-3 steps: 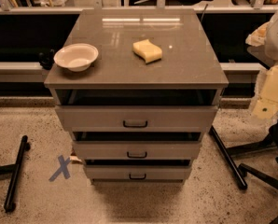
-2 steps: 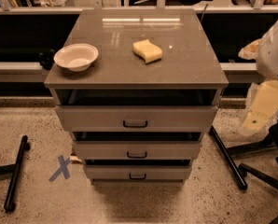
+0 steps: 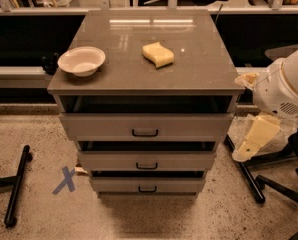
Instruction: Open middle drawer
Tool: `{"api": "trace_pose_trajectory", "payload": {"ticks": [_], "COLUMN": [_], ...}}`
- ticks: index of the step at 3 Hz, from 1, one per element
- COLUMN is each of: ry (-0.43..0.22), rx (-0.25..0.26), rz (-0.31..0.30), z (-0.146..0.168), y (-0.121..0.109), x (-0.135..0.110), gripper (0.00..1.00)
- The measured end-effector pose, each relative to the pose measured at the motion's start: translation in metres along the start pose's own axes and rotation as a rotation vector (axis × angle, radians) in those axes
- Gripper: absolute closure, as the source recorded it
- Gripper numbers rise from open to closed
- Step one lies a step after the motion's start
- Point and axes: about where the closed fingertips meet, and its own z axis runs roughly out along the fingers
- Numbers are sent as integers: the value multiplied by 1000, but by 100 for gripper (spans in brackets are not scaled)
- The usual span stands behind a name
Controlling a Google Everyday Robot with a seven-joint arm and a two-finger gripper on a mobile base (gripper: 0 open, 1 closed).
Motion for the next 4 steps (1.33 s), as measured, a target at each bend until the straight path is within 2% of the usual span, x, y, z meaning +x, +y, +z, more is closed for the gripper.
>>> {"api": "trace_pose_trajectory", "payload": {"ticks": [1,2,3,4], "ry": [0,-1,-29,-59], "rx": [0,-28,-106,-201], "rz": [0,-25,-44,-74], "z": [0,30,81,146], "y": [0,9,27,49], "x": [0,5,12,14], "gripper": [0,0,0,0]}}
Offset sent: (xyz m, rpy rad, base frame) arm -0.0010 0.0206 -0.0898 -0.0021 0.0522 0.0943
